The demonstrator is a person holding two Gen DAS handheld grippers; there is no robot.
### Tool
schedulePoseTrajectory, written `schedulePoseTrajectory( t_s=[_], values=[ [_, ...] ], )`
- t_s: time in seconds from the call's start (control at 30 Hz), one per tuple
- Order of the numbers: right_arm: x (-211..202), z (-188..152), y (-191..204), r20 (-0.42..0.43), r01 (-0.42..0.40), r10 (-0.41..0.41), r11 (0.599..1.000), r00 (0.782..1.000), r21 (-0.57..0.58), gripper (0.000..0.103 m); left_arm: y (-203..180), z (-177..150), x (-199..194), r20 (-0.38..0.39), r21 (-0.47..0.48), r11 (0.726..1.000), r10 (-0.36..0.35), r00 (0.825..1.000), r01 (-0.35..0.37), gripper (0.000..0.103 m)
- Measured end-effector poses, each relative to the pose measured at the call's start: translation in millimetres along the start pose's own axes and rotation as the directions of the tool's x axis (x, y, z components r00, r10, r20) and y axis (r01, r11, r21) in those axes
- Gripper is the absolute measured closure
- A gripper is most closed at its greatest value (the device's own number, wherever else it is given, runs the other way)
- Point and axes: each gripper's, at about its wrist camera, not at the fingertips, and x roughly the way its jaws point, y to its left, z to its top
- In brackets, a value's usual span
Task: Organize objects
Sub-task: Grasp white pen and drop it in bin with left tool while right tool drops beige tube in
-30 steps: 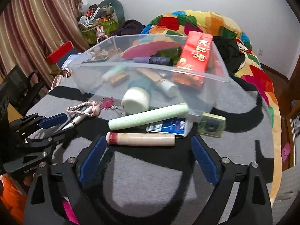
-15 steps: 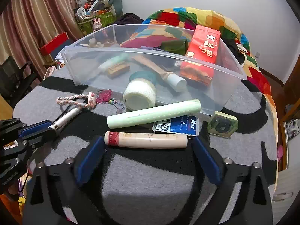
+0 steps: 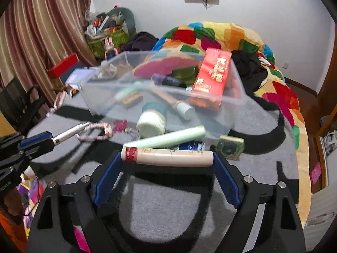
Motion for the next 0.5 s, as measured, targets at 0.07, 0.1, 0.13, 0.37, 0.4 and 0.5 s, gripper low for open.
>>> schedulePoseTrajectory(
  t_s=[0.07, 0.1, 0.13, 0.37, 0.4, 0.5],
  values=[
    [-6, 8, -2, 0.030, 0.005, -0.005, 1.000, 1.000, 0.011, 0.020, -1, 6, -4, 0.022, 0.003, 1.000, 0.004, 1.000, -0.004, 0.093],
    [-8, 11, -3, 0.041, 0.005, -0.006, 1.000, 0.999, 0.014, 0.020, 0, 11, -5, 0.033, 0.000, 1.000, 0.003, 0.999, -0.003, 0.093],
    [-11, 14, -3, 0.053, 0.006, -0.007, 1.000, 0.999, 0.019, 0.020, 0, 14, -6, 0.040, -0.002, 1.000, 0.001, 0.999, -0.001, 0.093],
    [-15, 44, -7, 0.122, 0.020, -0.026, 0.998, 0.992, 0.053, 0.020, 9, 42, -1, 0.095, -0.019, 1.000, 0.022, 0.995, -0.020, 0.093],
    [-14, 47, -8, 0.124, 0.021, -0.028, 0.998, 0.992, 0.057, 0.020, 12, 48, 3, 0.096, -0.024, 0.999, 0.027, 0.995, -0.024, 0.093],
    [-3, 60, -10, 0.116, 0.028, -0.037, 0.997, 0.993, 0.072, 0.020, 19, 58, 15, 0.089, -0.035, 0.999, 0.030, 0.996, -0.027, 0.093]
  ],
)
